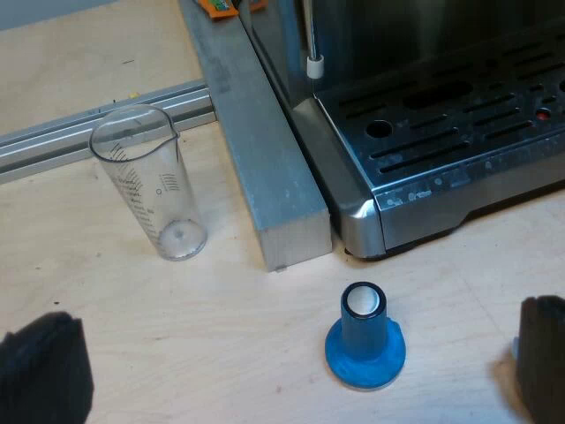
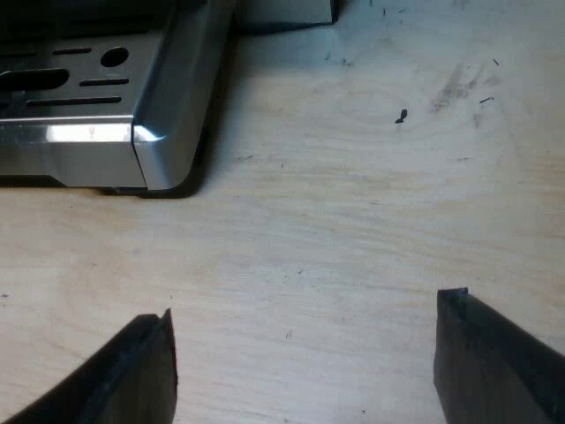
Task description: Put the handle in the coffee machine
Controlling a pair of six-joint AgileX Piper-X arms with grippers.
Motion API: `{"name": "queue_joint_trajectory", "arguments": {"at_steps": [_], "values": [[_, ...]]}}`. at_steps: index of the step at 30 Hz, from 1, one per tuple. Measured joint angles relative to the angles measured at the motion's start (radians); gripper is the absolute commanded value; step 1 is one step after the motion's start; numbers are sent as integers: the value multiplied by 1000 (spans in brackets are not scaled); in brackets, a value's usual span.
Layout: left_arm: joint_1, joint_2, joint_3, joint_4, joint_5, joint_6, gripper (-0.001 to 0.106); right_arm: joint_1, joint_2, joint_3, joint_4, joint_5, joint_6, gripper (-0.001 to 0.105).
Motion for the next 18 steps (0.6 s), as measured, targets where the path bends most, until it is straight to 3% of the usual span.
{"name": "queue_joint_trajectory", "arguments": {"at_steps": [18], "values": [[0, 0, 0, 0, 22, 0, 105, 0, 0, 0, 0, 0, 0, 63]]}}
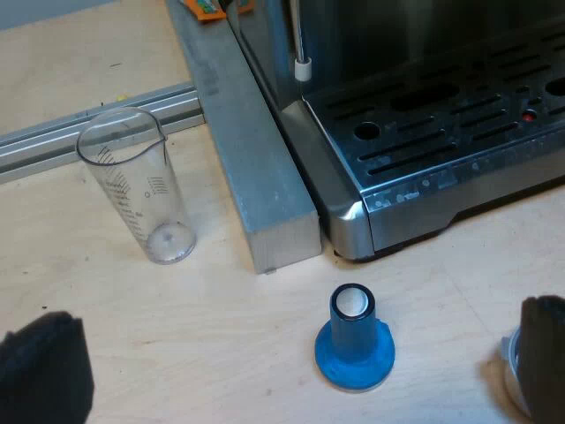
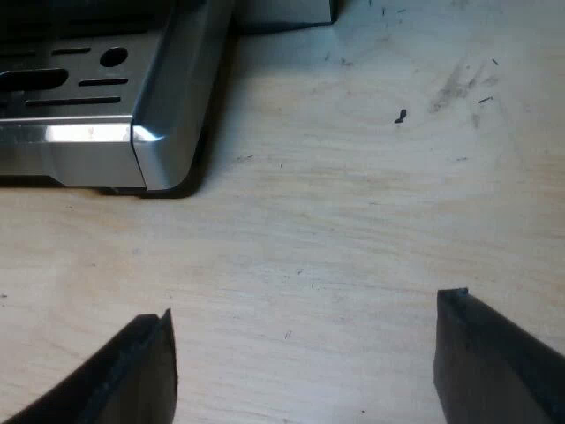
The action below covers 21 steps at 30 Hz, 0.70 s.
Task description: Put the handle in the coffee machine
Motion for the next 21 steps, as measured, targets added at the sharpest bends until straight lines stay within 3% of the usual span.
{"name": "queue_joint_trajectory", "arguments": {"at_steps": [5, 12, 18, 21], "values": [[0, 0, 0, 0, 56, 0, 105, 0, 0, 0, 0, 2, 0, 63], [0, 0, 0, 0, 62, 0, 100, 0, 0, 0, 0, 22, 0, 63], [-32, 0, 0, 0, 49, 7, 62, 0, 0, 0, 0, 22, 14, 63], [-37, 0, 0, 0, 81, 40, 58, 0, 0, -3, 0, 22, 66, 63]]}}
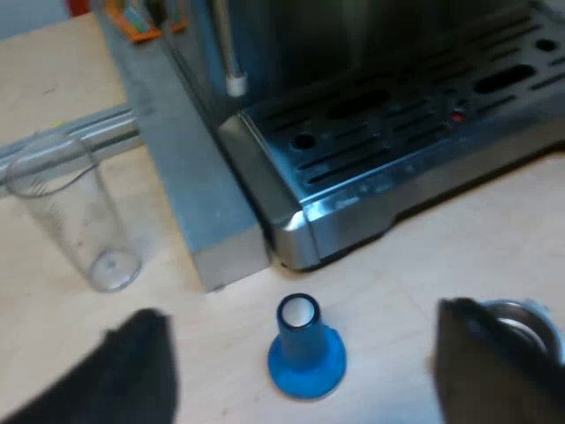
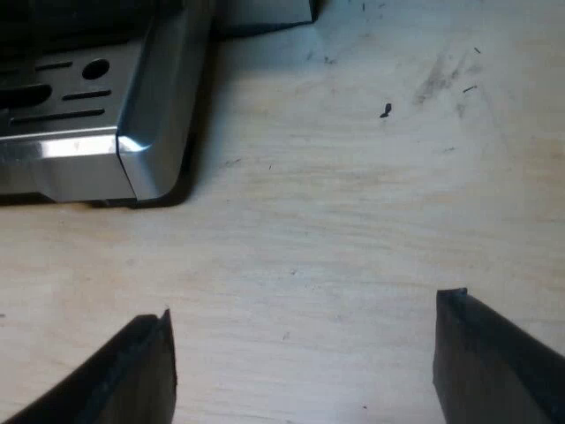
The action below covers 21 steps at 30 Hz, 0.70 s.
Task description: Put the handle in the coffee machine
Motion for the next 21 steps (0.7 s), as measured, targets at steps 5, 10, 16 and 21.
{"name": "queue_joint_trajectory", "arguments": {"at_steps": [5, 10, 16, 21], "values": [[-22, 0, 0, 0, 18, 16, 70, 0, 10, -95, 21, 26, 12, 63], [-23, 0, -6, 0, 59, 19, 70, 0, 118, -229, 151, 17, -77, 63], [-23, 60, -44, 0, 135, 19, 70, 35, 245, -331, 248, -32, -105, 63], [-23, 129, -60, 0, 251, 19, 70, 159, 391, -428, 288, -41, -117, 63]]}}
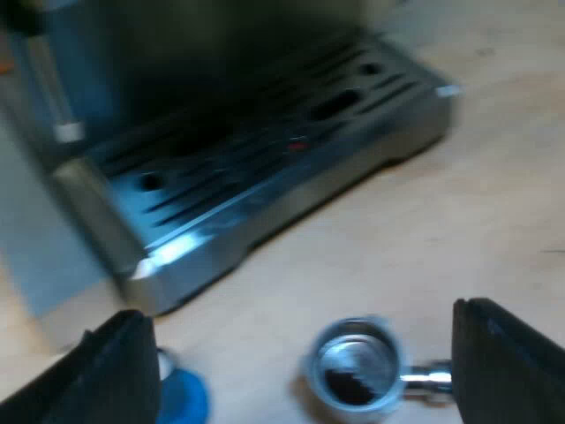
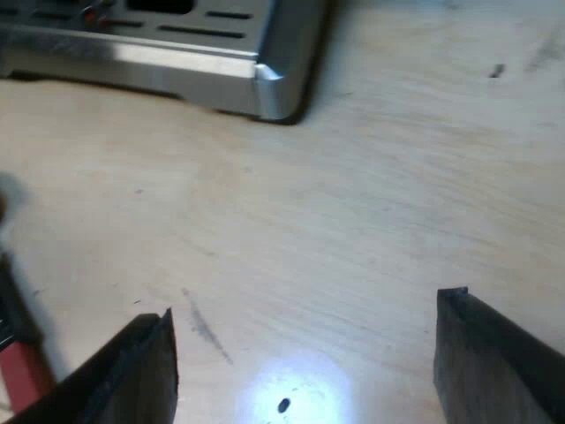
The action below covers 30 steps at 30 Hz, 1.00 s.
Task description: Put the handle in the coffee machine
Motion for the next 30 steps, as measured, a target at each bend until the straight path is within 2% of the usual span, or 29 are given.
{"name": "queue_joint_trajectory", "arguments": {"at_steps": [3, 6, 11, 14, 18, 19, 21, 23, 24, 27, 29, 30], "values": [[-13, 19, 1, 16, 55, 0, 70, 71, 78, -37, 3, -3, 0, 63], [-63, 38, -1, 73, 92, 19, 70, 138, 158, -61, 3, -3, 0, 63], [-156, 84, -1, 148, 96, 77, 70, 299, 272, -76, -2, 19, 6, 63], [-222, 122, -1, 191, 97, 114, 70, 442, 342, -76, -13, 111, 15, 63], [-265, 149, -1, 206, 97, 136, 70, 524, 376, -76, -42, 161, 49, 63], [-287, 168, -1, 211, 97, 154, 70, 617, 414, -76, -72, 225, 101, 63], [-292, 173, -1, 210, 97, 160, 70, 666, 436, -76, -88, 269, 148, 63], [-311, 202, -1, 212, 95, 197, 70, 714, 456, -76, -104, 307, 189, 63], [-314, 221, -1, 212, 95, 214, 70, 770, 486, -76, -114, 348, 240, 63], [-316, 272, -1, 212, 95, 255, 70, 840, 543, -76, -136, 382, 307, 62], [-316, 291, -1, 212, 95, 279, 70, 871, 573, -76, -149, 385, 331, 55], [-316, 299, -1, 212, 95, 284, 70, 892, 597, -76, -159, 386, 347, 47]]}}
